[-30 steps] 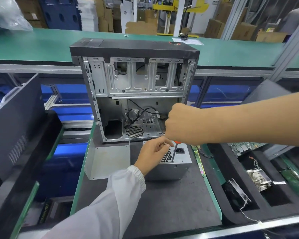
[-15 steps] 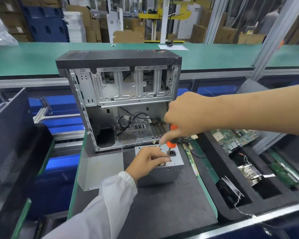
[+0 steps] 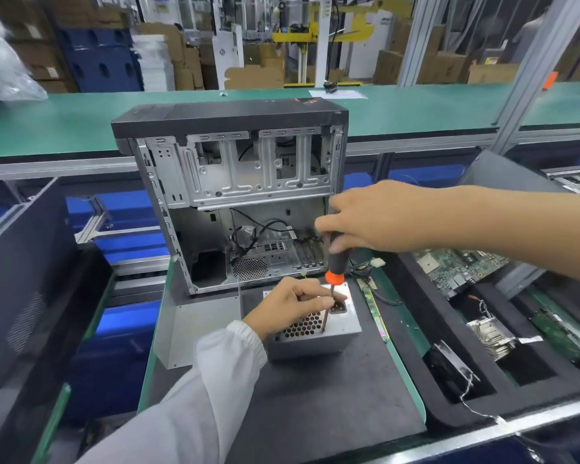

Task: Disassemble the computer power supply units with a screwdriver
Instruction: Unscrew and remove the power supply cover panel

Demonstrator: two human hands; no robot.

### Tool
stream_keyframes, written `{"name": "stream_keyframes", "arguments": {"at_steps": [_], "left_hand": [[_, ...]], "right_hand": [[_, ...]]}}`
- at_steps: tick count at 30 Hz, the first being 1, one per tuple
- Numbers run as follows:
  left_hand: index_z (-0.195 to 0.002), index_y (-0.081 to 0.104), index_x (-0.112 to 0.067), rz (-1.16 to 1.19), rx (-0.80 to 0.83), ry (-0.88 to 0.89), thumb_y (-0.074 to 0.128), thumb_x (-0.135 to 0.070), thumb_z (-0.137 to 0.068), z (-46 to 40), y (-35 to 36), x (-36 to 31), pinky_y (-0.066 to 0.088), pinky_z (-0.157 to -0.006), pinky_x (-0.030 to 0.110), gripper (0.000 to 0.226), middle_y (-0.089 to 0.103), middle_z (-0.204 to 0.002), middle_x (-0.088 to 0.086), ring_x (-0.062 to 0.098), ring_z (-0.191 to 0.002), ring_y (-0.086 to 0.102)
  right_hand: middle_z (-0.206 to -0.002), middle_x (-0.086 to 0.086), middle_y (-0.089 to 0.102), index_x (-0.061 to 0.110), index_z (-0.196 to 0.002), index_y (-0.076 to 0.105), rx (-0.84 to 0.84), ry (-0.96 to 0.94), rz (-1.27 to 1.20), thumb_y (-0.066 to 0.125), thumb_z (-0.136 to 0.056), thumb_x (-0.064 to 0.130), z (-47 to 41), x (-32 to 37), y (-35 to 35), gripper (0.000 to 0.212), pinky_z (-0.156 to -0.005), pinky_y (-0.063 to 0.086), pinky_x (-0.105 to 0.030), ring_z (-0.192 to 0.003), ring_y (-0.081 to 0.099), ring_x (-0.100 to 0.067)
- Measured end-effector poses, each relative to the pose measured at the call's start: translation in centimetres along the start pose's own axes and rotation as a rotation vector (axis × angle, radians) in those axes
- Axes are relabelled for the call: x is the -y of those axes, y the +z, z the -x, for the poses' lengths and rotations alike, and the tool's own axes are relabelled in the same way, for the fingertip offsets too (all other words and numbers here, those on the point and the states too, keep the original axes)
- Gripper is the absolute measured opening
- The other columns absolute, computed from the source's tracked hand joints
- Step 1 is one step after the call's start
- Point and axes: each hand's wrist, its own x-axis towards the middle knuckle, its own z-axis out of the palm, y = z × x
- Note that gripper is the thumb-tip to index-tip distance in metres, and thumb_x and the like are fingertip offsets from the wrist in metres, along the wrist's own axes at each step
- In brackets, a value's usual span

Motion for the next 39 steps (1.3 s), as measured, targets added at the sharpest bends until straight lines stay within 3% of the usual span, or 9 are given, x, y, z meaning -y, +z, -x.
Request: {"name": "stream_keyframes", "arguments": {"at_steps": [5, 11, 14, 17, 20, 26, 31, 34, 39], "left_hand": [[-0.108, 0.069, -0.002, -0.01, -0.022, 0.053, 0.062, 0.0, -0.091, 0.5, 0.5, 0.4, 0.039, -0.06, 0.003, 0.019, 0.057, -0.06, -0.026, -0.01, -0.054, 0.051], [-0.103, 0.074, -0.003, 0.071, -0.045, 0.037, 0.065, -0.004, -0.09, 0.2, 0.2, 1.0, 0.037, -0.062, 0.007, 0.015, 0.057, -0.066, -0.016, -0.006, -0.055, 0.047], [-0.1, 0.078, -0.008, 0.081, -0.047, 0.027, 0.068, -0.011, -0.089, 0.1, 0.0, 1.1, 0.033, -0.056, 0.009, 0.015, 0.051, -0.069, -0.007, -0.001, -0.055, 0.041], [-0.09, 0.08, -0.015, 0.077, -0.063, 0.01, 0.071, -0.012, -0.087, 0.1, -0.1, 1.4, 0.033, -0.056, 0.013, 0.009, 0.046, -0.064, -0.004, 0.002, -0.054, 0.038], [-0.085, 0.08, -0.016, 0.066, -0.078, 0.001, 0.074, -0.025, -0.085, 0.0, -0.1, 1.3, 0.029, -0.055, 0.018, 0.011, 0.044, -0.064, 0.004, 0.006, -0.054, 0.033], [-0.089, 0.077, -0.006, 0.041, -0.074, -0.008, 0.064, -0.041, -0.086, -0.4, -0.3, 1.3, 0.026, -0.052, 0.016, 0.037, 0.04, -0.05, -0.013, 0.009, -0.051, 0.031], [-0.089, 0.079, -0.012, 0.026, -0.084, -0.038, 0.074, -0.037, -0.081, -0.9, -0.7, 1.2, 0.03, -0.056, 0.021, 0.027, 0.053, -0.057, -0.013, 0.011, -0.056, 0.034], [-0.089, 0.08, -0.023, 0.039, -0.066, -0.051, 0.079, -0.03, -0.077, -1.2, -0.7, 1.0, 0.033, -0.07, 0.033, 0.014, 0.057, -0.075, 0.007, 0.025, -0.069, 0.035], [-0.084, 0.079, -0.008, 0.003, -0.1, 0.008, 0.076, -0.024, -0.076, -1.2, -0.7, 1.3, 0.029, -0.059, 0.022, 0.018, 0.04, -0.068, 0.024, 0.022, -0.063, 0.03]], "right_hand": [[-0.099, 0.007, 0.026, 0.029, -0.12, 0.045, -0.139, -0.084, -0.193, 0.051, -0.098, 0.028, 0.9, 0.8, 0.2, 0.023, -0.075, 0.047, -0.038, -0.095, 0.045, -0.018], [-0.094, 0.005, 0.049, 0.025, -0.105, 0.059, -0.204, 0.054, -0.527, 0.059, -0.087, 0.05, 1.3, 0.5, 0.9, 0.031, -0.078, 0.038, -0.029, -0.084, 0.046, -0.012], [-0.075, 0.003, 0.054, 0.02, -0.087, 0.056, -0.237, 0.149, -0.479, 0.041, -0.085, 0.068, 0.6, 1.4, 1.4, 0.051, -0.061, 0.041, -0.032, -0.07, 0.051, -0.013], [-0.058, -0.001, 0.043, 0.014, -0.067, 0.051, -0.31, 0.306, -0.251, 0.017, -0.082, 0.077, 0.0, 2.4, 1.2, 0.073, -0.045, 0.025, -0.027, -0.051, 0.042, -0.016], [-0.054, -0.002, 0.036, 0.014, -0.056, 0.038, -0.346, 0.347, -0.136, 0.022, -0.091, 0.068, -0.7, 3.0, 0.8, 0.066, -0.046, 0.018, -0.025, -0.046, 0.034, -0.016], [-0.059, 0.002, 0.034, 0.018, -0.084, 0.048, -0.28, 0.111, -0.068, 0.028, -0.099, 0.051, -1.2, 2.6, 0.1, 0.042, -0.045, 0.02, -0.026, -0.052, 0.034, -0.017], [-0.082, 0.008, 0.052, 0.027, -0.099, 0.05, -0.022, -0.083, -0.26, 0.035, -0.099, 0.046, -0.9, 0.2, -0.3, 0.023, -0.062, 0.036, -0.032, -0.078, 0.05, -0.017], [-0.095, 0.01, 0.048, 0.032, -0.116, 0.051, 0.04, -0.187, -0.363, 0.044, -0.098, 0.039, -1.0, -0.8, -0.3, 0.02, -0.074, 0.036, -0.031, -0.082, 0.048, -0.009], [-0.09, 0.016, 0.04, 0.033, -0.117, 0.053, 0.022, -0.227, -0.433, 0.054, -0.095, 0.029, -1.4, -1.5, -0.4, 0.022, -0.071, 0.033, -0.03, -0.076, 0.043, 0.0]]}}
